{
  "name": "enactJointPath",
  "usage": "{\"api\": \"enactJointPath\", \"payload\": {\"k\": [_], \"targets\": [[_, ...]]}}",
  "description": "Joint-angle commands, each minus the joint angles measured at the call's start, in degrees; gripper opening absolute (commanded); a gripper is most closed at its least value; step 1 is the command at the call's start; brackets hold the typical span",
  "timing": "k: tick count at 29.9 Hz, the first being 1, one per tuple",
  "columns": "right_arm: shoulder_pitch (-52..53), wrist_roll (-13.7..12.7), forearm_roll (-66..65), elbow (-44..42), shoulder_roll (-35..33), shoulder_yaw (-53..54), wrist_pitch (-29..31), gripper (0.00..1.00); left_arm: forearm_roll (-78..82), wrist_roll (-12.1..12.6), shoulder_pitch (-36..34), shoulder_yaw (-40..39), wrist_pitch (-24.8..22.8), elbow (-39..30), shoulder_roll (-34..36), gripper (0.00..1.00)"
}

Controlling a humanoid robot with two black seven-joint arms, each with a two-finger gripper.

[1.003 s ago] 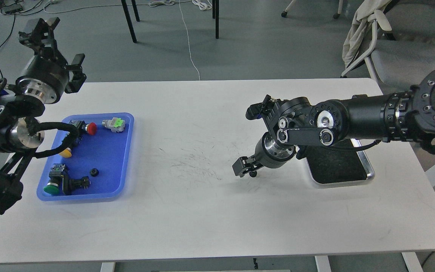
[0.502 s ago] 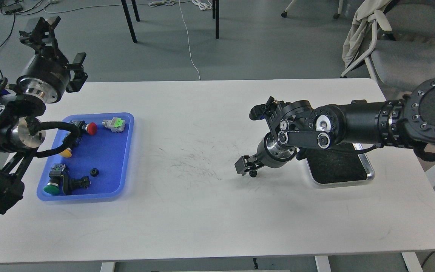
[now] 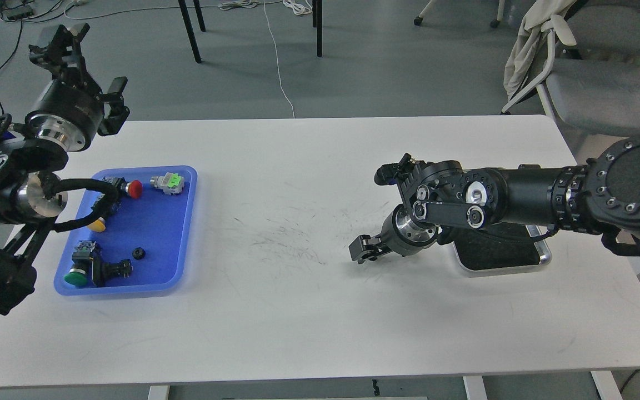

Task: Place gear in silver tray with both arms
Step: 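Grasp the black gear with the right gripper and lift it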

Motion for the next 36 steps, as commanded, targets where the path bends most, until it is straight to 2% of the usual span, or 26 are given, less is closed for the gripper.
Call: {"api": "enactJointPath", "payload": {"k": [1, 4, 11, 26, 36], "targets": [[-0.44, 0.02, 0.14, -0.92, 0.00, 0.93, 0.00, 0.93, 0.00, -0.03, 0.00, 0.01, 0.00, 0.01, -0.24, 0.98], [-0.36, 0.02, 0.23, -1.88, 0.00, 0.93, 0.00, 0.92, 0.00, -0.03, 0.00, 0.01, 0.00, -0.08, -0.33, 0.98], [-0.18, -0.07, 0.31, -2.06, 0.00, 0.93, 0.00, 0.75, 0.09, -0.03, 0.00, -0.08, 0.00, 0.01, -0.24, 0.98], [0.17, 0.28, 2.34, -1.45, 0.00, 1.11, 0.00, 0.74, 0.09, -0.03, 0.00, -0.08, 0.08, -0.08, -0.15, 0.98], [0.17, 0.20, 2.25, -1.36, 0.00, 1.37, 0.00, 0.67, 0.09, -0.03, 0.00, -0.08, 0.08, -0.08, -0.32, 0.98]]}}
